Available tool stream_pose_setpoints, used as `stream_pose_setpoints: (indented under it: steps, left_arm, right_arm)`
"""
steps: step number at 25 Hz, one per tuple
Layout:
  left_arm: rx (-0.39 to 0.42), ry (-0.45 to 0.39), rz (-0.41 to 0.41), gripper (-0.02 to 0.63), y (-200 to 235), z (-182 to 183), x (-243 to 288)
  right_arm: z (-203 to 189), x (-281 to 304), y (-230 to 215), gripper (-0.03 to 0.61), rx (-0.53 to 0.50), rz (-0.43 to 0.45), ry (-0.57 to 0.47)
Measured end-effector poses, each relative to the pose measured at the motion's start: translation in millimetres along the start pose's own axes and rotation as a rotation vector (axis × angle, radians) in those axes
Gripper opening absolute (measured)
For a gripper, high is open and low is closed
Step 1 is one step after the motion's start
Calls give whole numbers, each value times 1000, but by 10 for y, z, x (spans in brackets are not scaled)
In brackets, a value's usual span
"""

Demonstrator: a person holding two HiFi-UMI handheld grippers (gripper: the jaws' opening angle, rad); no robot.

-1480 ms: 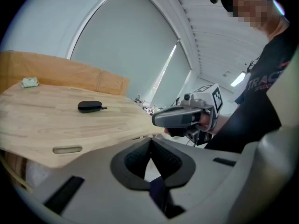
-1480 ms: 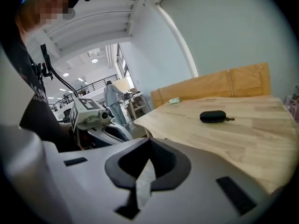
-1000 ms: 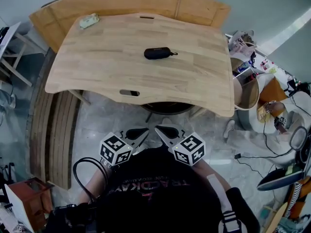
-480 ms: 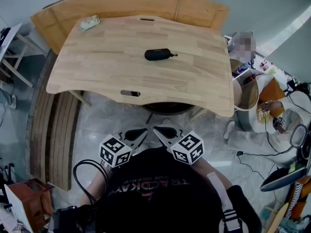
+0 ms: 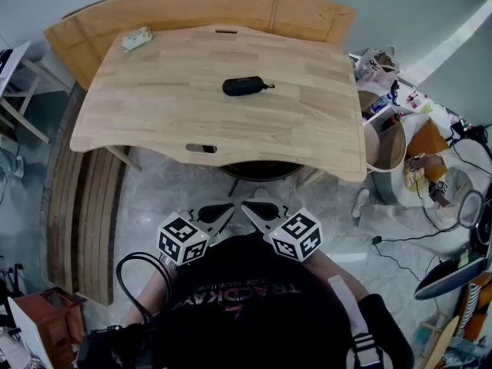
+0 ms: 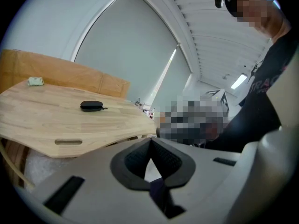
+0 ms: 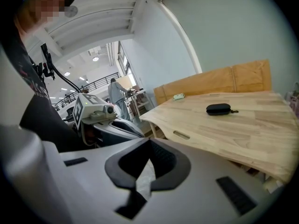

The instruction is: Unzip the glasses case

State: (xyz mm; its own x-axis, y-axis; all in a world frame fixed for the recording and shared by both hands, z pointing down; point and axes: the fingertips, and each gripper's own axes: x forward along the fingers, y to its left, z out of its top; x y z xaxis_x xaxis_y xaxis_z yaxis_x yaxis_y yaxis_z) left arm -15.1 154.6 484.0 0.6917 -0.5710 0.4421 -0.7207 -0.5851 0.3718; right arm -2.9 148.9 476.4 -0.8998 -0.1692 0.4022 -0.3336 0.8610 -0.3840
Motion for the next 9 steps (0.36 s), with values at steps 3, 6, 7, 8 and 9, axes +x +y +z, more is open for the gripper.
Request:
stream_pose_setpoints:
  steps: [3,6,7,8,9]
  left_arm:
    - [5,3,-3,12,-8,5,2]
    - [6,6,-3,12,-17,13,11]
    - [7,7,-3,12,-22,12,16]
    - [8,8,-3,12,-26,11,20]
    - [8,9,-2,12,-30,9,24]
  right_arm:
    - [6,-9,0,15,2,-3,-6]
    - [10,-25,-7,15,4,-4,-9]
    - [8,-31,-10,15,4,-4,-9]
    - [5,-36,-13,15,5,-4,-9]
    - [1,-40,-15,15,5,-4,-10]
